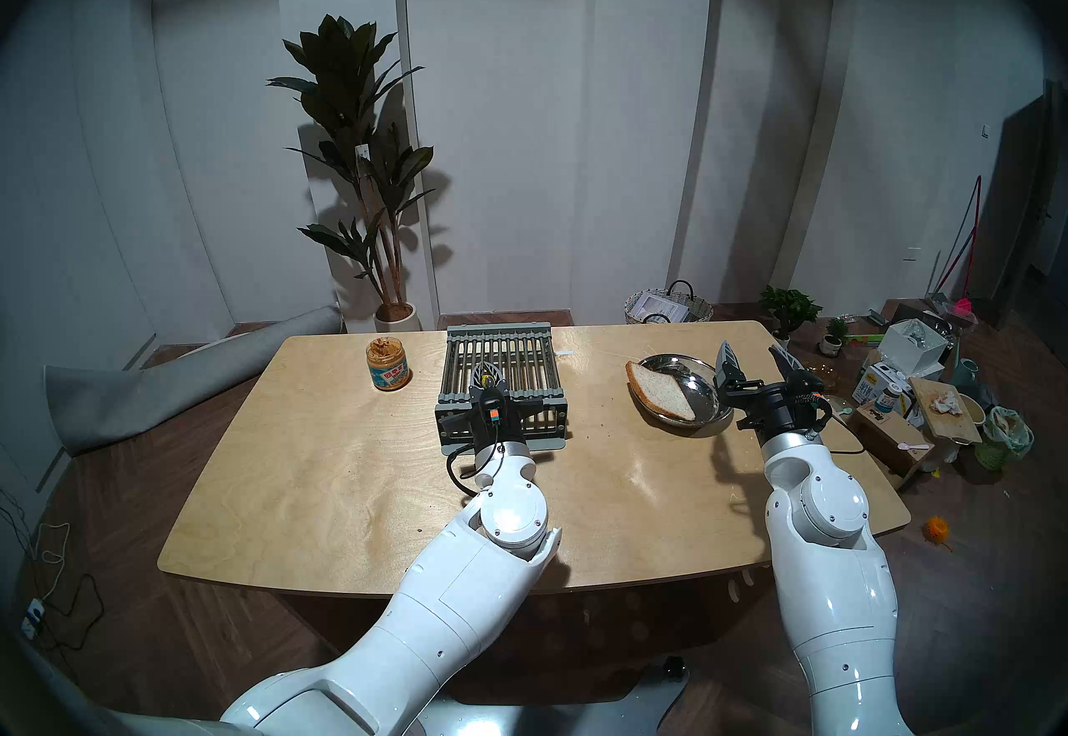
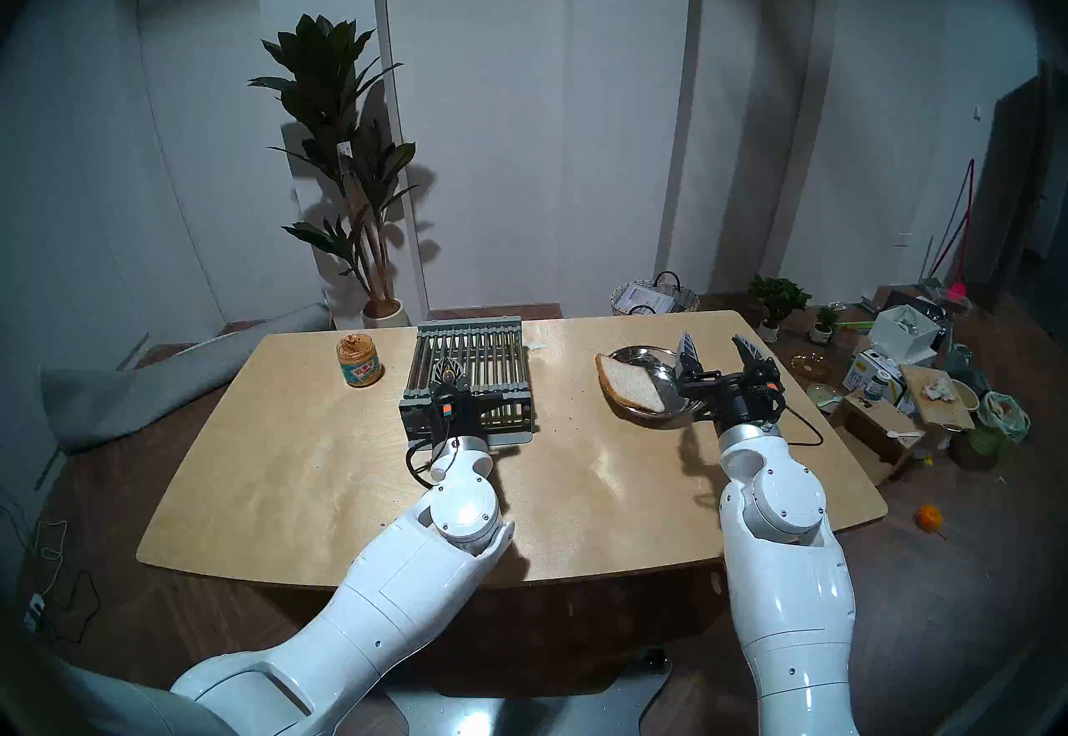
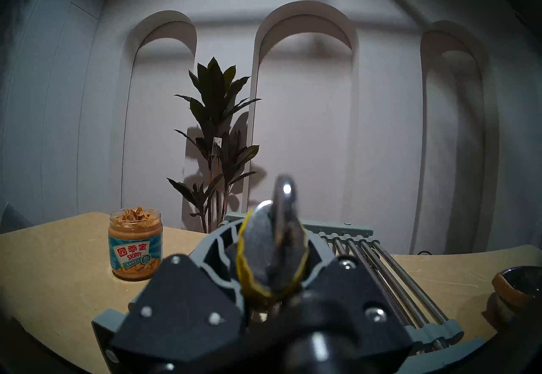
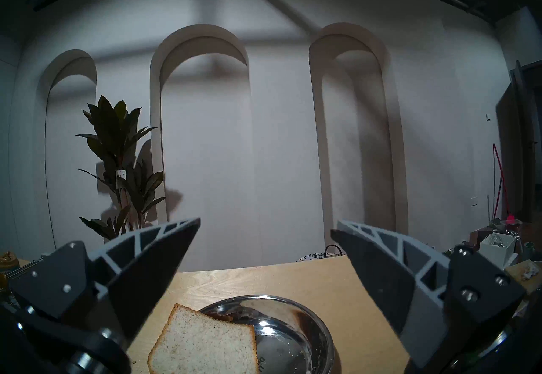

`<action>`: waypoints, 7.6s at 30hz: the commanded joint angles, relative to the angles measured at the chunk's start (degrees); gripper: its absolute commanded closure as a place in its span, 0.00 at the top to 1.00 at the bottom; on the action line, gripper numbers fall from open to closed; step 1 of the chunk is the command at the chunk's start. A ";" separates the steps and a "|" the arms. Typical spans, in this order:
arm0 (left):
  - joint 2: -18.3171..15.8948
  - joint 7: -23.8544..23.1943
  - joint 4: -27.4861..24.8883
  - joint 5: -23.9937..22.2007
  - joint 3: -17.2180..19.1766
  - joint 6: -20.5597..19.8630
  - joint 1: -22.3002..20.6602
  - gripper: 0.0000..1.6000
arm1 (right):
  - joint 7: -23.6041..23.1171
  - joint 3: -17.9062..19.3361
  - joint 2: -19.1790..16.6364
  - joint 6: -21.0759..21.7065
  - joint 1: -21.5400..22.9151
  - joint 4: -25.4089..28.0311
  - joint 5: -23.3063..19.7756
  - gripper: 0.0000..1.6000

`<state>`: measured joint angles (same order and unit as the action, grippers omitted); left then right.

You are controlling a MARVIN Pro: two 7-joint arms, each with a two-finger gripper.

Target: Spread peanut butter over the slice of bread with the knife

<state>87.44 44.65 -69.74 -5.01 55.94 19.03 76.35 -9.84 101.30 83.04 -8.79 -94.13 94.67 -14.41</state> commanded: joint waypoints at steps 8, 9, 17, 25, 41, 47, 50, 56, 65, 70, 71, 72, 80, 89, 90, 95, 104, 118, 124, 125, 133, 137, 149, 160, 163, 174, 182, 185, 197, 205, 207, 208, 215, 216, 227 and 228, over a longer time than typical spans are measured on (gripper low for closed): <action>-2.32 -1.36 -10.27 0.23 -0.87 -6.15 0.30 0.00 | -0.46 0.79 0.13 -0.56 -0.03 1.03 -1.13 1.00; -2.49 -1.37 -10.98 0.16 -0.85 -6.74 0.43 0.00 | -0.52 0.82 0.17 -0.56 -0.02 0.98 -1.17 1.00; -3.98 -2.98 -16.15 -1.59 -0.52 -12.32 1.02 0.00 | -0.71 0.97 0.40 -0.55 0.06 0.71 -1.47 1.00; -6.17 -4.03 -22.20 -1.46 -1.33 -17.77 1.77 0.00 | -0.99 1.00 0.55 -0.56 0.25 0.24 -1.65 1.00; -12.83 -9.85 -33.24 -0.47 -0.63 -23.63 -1.22 0.00 | -1.27 0.49 1.07 -0.48 0.42 -0.34 -1.80 1.00; -17.60 -12.17 -37.20 0.09 2.13 -28.32 -1.86 0.00 | -1.52 -0.25 1.34 -0.54 0.67 -0.15 -1.82 1.00; -20.48 -16.14 -39.40 0.31 4.70 -32.96 -1.44 0.00 | -1.70 -1.22 1.59 -0.53 0.89 -0.05 -1.67 1.00; -23.95 -22.31 -41.78 -0.32 7.75 -39.53 -1.22 0.00 | -1.93 -2.86 2.14 -0.64 0.74 0.27 -1.17 1.00; -30.14 -32.24 -42.08 -1.48 11.48 -48.00 -4.23 0.00 | -2.10 -5.56 3.46 -0.84 0.07 1.03 0.18 1.00; -34.02 -38.20 -41.02 -3.14 11.81 -50.97 -6.36 0.00 | -1.87 -6.67 4.12 -1.03 -0.38 1.67 0.98 1.00; -34.84 -39.43 -40.65 -3.57 11.73 -51.13 -6.70 0.00 | -1.84 -6.83 4.22 -1.05 -0.46 1.80 1.10 1.00; -34.84 -39.43 -40.65 -3.57 11.73 -51.13 -6.70 0.00 | -1.84 -6.83 4.22 -1.05 -0.46 1.80 1.10 1.00; -40.48 -49.05 -36.80 -4.55 8.91 -50.16 -11.24 0.00 | -0.64 -7.20 4.72 -1.47 -1.44 3.78 2.38 1.00; -41.73 -59.26 -32.54 -0.20 6.51 -46.49 -15.57 0.00 | 2.10 -7.16 5.24 -0.27 -2.55 5.95 3.98 1.00; -41.73 -59.26 -32.54 -0.20 6.51 -46.49 -15.57 0.00 | 2.10 -7.16 5.24 -0.27 -2.55 5.95 3.98 1.00; -41.42 -63.91 -30.72 2.42 6.61 -44.48 -18.58 0.00 | 3.45 -7.36 5.33 0.22 -2.94 6.92 5.06 1.00; -39.93 -70.69 -24.77 4.47 5.33 -41.26 -23.15 0.00 | 5.47 -7.95 5.82 1.54 -2.83 7.58 6.50 1.00; -36.23 -76.16 -15.18 4.68 4.97 -38.38 -27.19 0.00 | 7.67 -8.67 6.17 2.81 -2.88 8.19 8.23 1.00; -35.81 -77.27 -12.94 4.82 5.24 -37.27 -27.55 0.00 | 8.25 -9.01 6.18 2.71 -3.04 8.29 8.70 1.00; -35.72 -77.37 -12.58 4.88 5.29 -37.12 -27.55 0.00 | 8.32 -9.05 6.15 2.64 -3.05 8.29 8.78 1.00; -35.02 -77.77 -10.42 4.60 5.91 -36.73 -27.03 0.00 | 8.64 -9.33 6.03 2.47 -3.23 8.39 9.16 1.00; -34.84 -77.47 -9.38 4.86 5.92 -36.12 -26.84 0.00 | 8.75 -9.39 5.92 2.51 -3.24 8.42 9.29 1.00; -34.09 -76.82 -6.15 4.25 6.35 -34.57 -26.69 0.00 | 8.92 -9.66 5.77 2.45 -2.89 8.06 10.06 1.00; -34.07 -76.01 -4.29 3.20 6.88 -32.71 -25.68 0.00 | 8.94 -10.16 5.97 2.66 -2.59 8.01 10.91 1.00; -34.21 -75.49 -3.60 3.35 6.77 -31.87 -25.21 0.00 | 9.00 -10.26 6.01 2.73 -2.61 8.13 11.13 1.00; -35.15 -73.12 -2.26 4.90 6.09 -29.90 -24.00 0.00 | 9.23 -10.73 6.33 2.92 -2.91 8.36 11.75 1.00; -34.77 -71.50 -0.74 6.58 5.20 -28.74 -23.19 0.00 | 9.39 -10.84 6.49 2.92 -3.12 8.46 11.96 1.00; -34.86 -70.56 -0.90 7.27 4.89 -28.37 -22.77 0.00 | 9.49 -10.86 6.55 2.91 -3.26 8.52 12.05 1.00; -36.08 -68.00 -5.32 9.20 4.65 -28.60 -20.77 0.00 | 9.46 -10.85 6.67 2.64 -3.43 8.44 11.43 1.00; -36.42 -67.55 -7.80 9.60 5.12 -29.89 -20.41 0.00 | 9.40 -10.61 6.25 2.57 -3.61 8.43 10.78 1.00; -36.35 -67.39 -8.07 9.83 5.18 -30.15 -20.70 0.00 | 9.38 -10.55 6.19 2.55 -3.65 8.45 10.60 1.00; -36.33 -67.21 -8.24 10.07 5.16 -30.34 -20.84 0.00 | 9.34 -10.51 6.16 2.55 -3.69 8.50 10.47 1.00; -36.18 -67.61 -9.11 10.71 4.90 -31.29 -21.59 0.00 | 9.15 -10.00 5.98 2.53 -3.90 8.61 9.88 1.00; -36.12 -67.59 -9.08 10.84 4.83 -31.35 -21.67 0.00 | 9.12 -9.94 5.99 2.52 -3.92 8.61 9.80 1.00; -35.96 -65.64 -9.73 14.05 3.62 -31.95 -22.13 0.00 | 8.64 -9.40 5.88 2.54 -4.12 8.50 9.13 1.00; -35.97 -65.60 -9.92 14.12 3.67 -32.04 -22.15 0.00 | 8.60 -9.38 5.88 2.53 -4.11 8.48 9.08 1.00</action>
<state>51.33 -22.21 -77.41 7.91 58.99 -13.10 56.71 -1.10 92.05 88.89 -5.72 -98.29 101.75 -5.30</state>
